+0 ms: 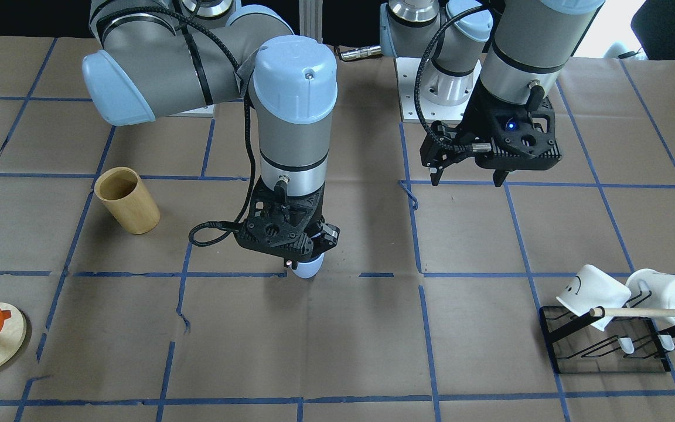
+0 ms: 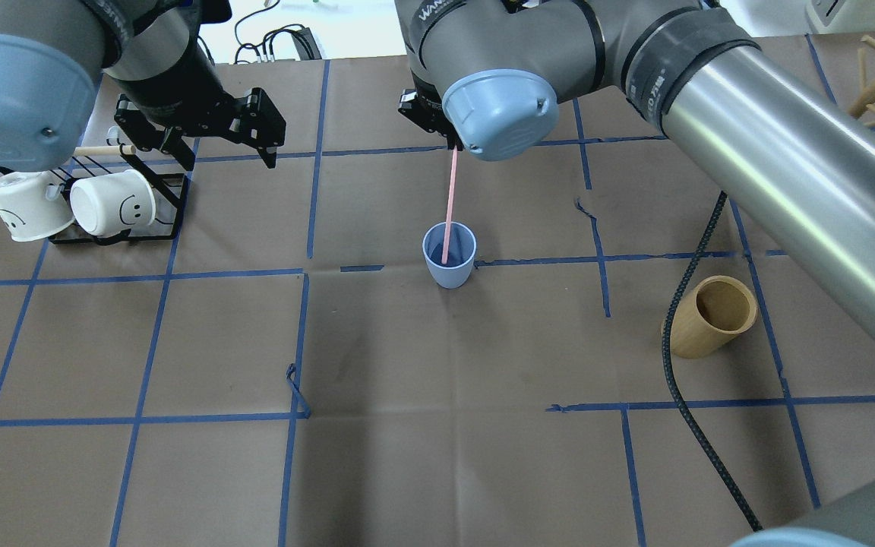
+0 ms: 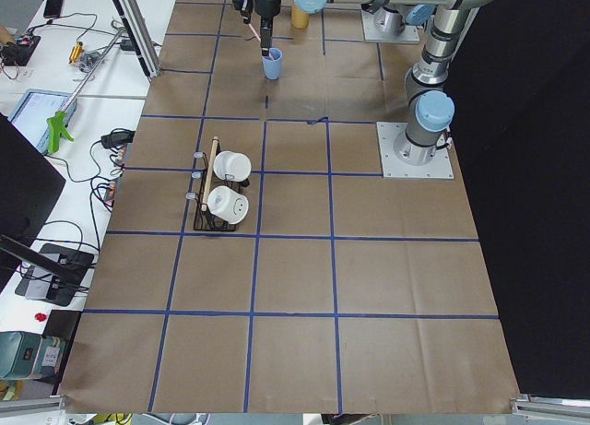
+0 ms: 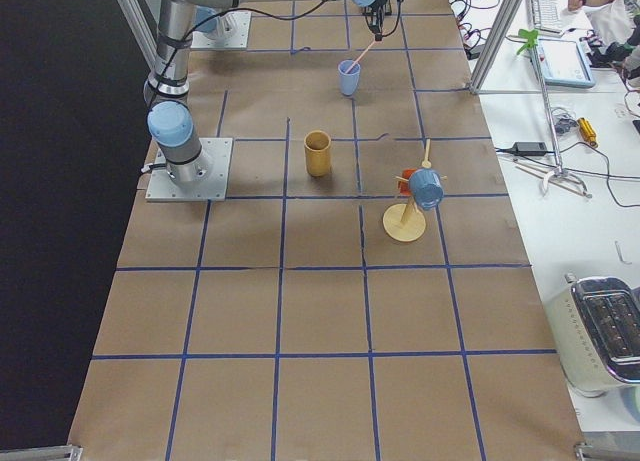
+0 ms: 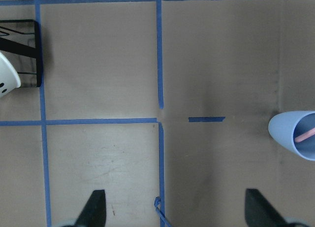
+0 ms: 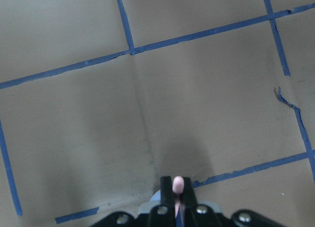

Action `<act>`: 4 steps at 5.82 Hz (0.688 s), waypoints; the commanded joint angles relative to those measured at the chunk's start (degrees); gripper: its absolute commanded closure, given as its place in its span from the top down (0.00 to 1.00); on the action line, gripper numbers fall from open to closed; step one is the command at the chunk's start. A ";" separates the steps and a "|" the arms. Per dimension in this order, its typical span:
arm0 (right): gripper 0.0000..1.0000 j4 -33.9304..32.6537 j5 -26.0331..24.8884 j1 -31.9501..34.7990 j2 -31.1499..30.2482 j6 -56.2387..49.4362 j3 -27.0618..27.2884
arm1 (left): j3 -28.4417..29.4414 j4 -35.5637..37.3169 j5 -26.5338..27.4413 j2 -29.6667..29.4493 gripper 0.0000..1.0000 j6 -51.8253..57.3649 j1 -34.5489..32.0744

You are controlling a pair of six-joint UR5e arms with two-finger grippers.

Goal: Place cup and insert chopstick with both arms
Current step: 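Move the right gripper over the blue cup and lower the chopstick into it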

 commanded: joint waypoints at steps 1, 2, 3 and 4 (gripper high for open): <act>0.26 -0.21 0.03 0.01 0.05 -0.72 1.78 | 0.20 0.01 0.00 -0.09 0.99 0.00 0.00; 0.99 -0.12 0.03 0.01 0.05 -1.16 1.79 | 0.20 0.01 0.00 -0.09 0.99 0.00 0.00; 1.00 -0.21 0.56 -0.08 -0.04 -1.34 1.44 | 0.12 -0.08 0.00 -0.09 0.99 0.00 0.00; 1.00 0.58 0.74 -0.43 -0.39 -1.86 -0.13 | 0.03 -0.08 0.00 -0.09 0.99 0.00 -0.09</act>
